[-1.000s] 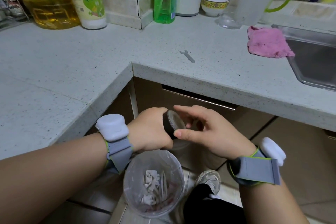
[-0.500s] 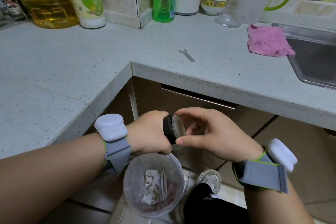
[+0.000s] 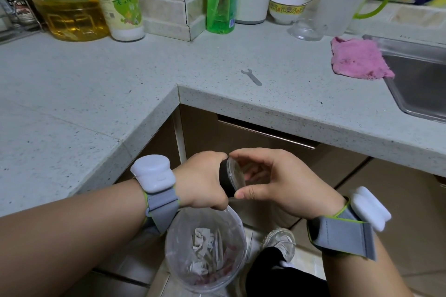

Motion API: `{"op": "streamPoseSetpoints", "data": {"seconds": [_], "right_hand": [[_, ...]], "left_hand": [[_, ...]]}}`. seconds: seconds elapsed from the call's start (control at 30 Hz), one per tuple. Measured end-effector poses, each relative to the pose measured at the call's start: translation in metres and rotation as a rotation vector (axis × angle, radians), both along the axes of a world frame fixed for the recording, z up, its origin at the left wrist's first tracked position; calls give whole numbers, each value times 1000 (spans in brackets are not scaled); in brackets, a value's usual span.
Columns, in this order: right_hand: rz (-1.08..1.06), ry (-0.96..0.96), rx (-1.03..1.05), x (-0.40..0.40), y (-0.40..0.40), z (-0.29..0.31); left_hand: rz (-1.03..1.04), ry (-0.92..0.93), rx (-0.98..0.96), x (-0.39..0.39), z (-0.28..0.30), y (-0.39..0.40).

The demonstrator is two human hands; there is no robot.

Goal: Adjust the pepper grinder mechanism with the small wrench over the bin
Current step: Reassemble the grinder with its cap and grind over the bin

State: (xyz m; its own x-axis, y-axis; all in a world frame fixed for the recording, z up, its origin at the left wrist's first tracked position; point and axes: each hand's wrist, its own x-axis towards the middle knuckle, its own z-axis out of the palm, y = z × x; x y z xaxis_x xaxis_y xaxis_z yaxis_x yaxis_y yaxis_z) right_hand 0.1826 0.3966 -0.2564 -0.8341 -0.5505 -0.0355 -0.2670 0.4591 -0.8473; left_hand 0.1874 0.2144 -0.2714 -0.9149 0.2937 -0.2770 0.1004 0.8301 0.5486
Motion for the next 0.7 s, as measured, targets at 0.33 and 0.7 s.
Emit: {"op": "streamPoseSetpoints", "data": {"seconds": [0.33, 0.7], "right_hand": [[11, -2, -15, -2, -7, -11], [-150, 23, -331, -3, -11, -18]], "left_hand": [[73, -65, -52, 3, 0, 1], [125, 99, 194, -5, 20, -4]]}}
